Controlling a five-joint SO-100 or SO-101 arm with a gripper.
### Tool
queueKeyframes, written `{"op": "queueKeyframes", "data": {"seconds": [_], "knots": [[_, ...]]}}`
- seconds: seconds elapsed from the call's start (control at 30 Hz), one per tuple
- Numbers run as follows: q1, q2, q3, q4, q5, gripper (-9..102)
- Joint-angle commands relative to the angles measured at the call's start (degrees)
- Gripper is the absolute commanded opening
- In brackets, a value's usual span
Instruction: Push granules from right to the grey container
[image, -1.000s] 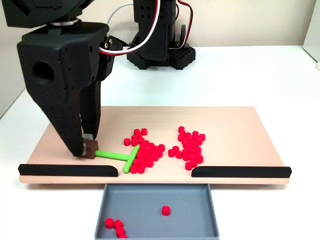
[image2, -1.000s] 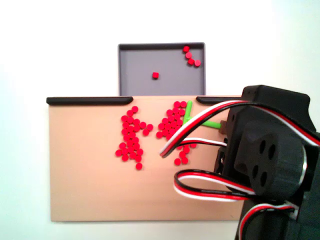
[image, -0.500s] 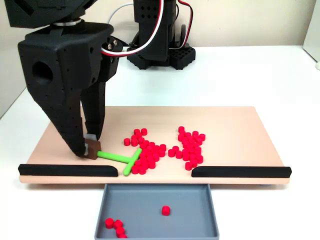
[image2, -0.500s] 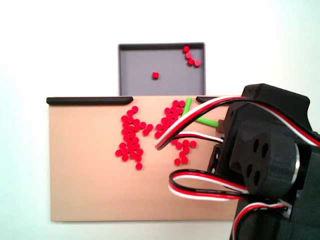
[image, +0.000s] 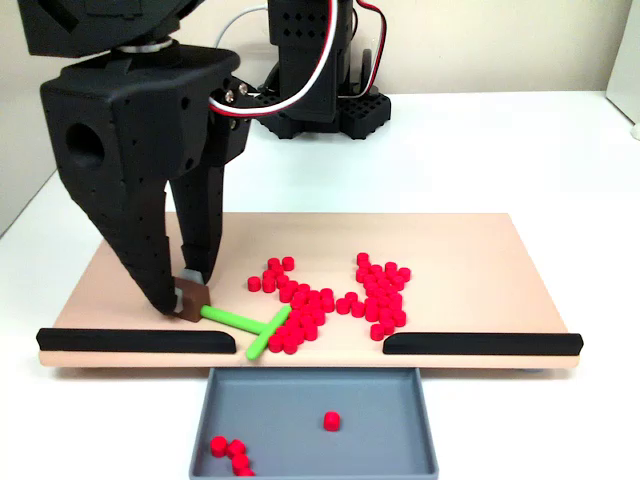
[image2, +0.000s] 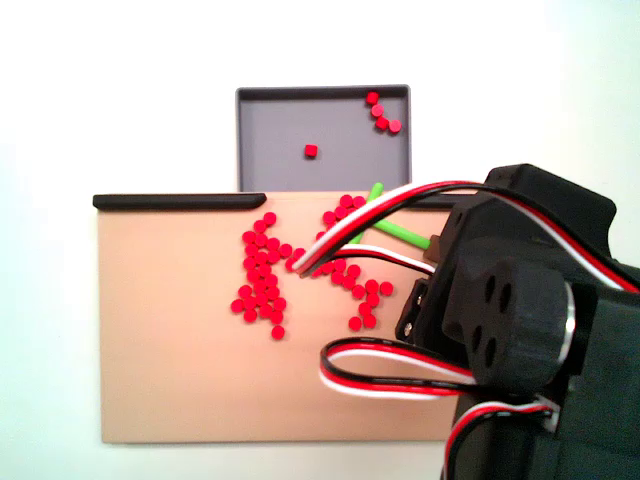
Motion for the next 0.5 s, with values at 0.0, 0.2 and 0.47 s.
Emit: {"op": "queueKeyframes", "data": {"seconds": [0.0,0.2,0.47], "knots": [[-0.4,1.8,-2.0,-0.3,2.3,0],[-0.6,2.0,-2.0,-0.3,4.5,0],[-1.0,2.1,-2.0,-0.3,8.8,0]]}}
